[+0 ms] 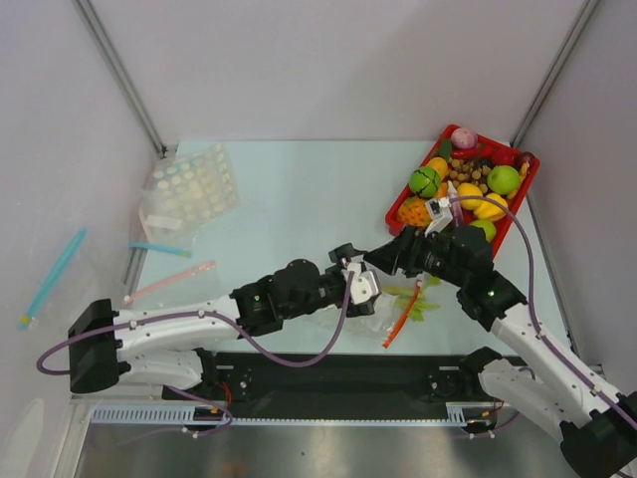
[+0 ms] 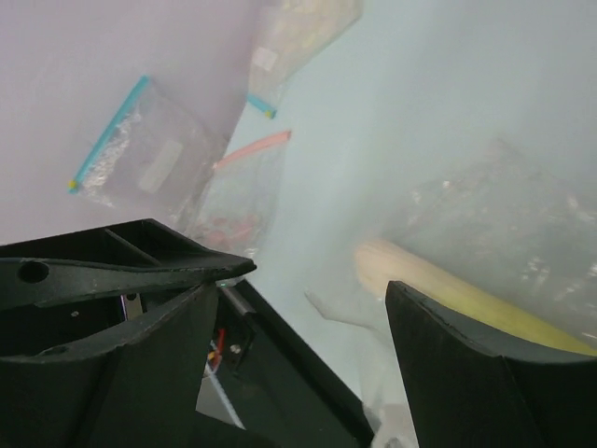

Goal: Place the food in the zip-top bag and seal the zipper
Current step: Place the zipper food storage bag at the center of the board, then pick up the zipper food storage bag at the center of the board.

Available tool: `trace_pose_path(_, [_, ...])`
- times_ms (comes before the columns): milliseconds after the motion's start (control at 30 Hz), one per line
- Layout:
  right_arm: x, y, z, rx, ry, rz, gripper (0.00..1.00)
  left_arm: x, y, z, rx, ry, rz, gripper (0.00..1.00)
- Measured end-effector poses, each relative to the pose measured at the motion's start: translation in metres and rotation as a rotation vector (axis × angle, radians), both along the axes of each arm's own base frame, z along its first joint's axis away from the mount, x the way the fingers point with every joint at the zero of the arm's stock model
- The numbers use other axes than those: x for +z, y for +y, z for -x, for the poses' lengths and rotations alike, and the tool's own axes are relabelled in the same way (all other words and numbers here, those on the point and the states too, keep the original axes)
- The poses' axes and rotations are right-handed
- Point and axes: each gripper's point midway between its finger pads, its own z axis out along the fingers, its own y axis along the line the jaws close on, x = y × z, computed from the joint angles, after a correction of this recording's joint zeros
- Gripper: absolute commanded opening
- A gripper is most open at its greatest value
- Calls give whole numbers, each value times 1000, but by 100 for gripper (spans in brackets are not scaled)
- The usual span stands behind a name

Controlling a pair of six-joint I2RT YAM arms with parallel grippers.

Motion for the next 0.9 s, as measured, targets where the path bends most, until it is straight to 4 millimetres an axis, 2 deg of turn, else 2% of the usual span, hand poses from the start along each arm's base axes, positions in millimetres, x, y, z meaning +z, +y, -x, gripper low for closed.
trace_pose_path(100, [4,-21,-6,-93,-54,70,81,-16,-5,2,-18,-12,-56,89])
trace_pose_path(267, [40,-70,-35,-353,-201,99,84,-79,-13,49,-148,-17,-249,90])
trace_pose_path(333, [42,-84,-39,-409,-217,114,85,-95,-16,70,-207,-55,-309,90])
trace_pose_path(467, [42,-100,-44,-469,-224,135,86,-117,-21,88,-250,-165,-411,89])
trace_pose_path(567, [35,-108,-47,-489,-206,152,87,-126,-22,89,-250,-235,-464,89])
trace_pose_path(767, [29,-112,-47,-483,-186,153,88,-134,-27,70,-172,-343,-511,86])
trace_pose_path(867, [27,-111,-46,-465,-177,146,88,-147,-31,64,-158,-374,-559,80])
trace_pose_path(900, [25,-111,-47,-461,-172,142,88,-152,-33,64,-163,-379,-576,71])
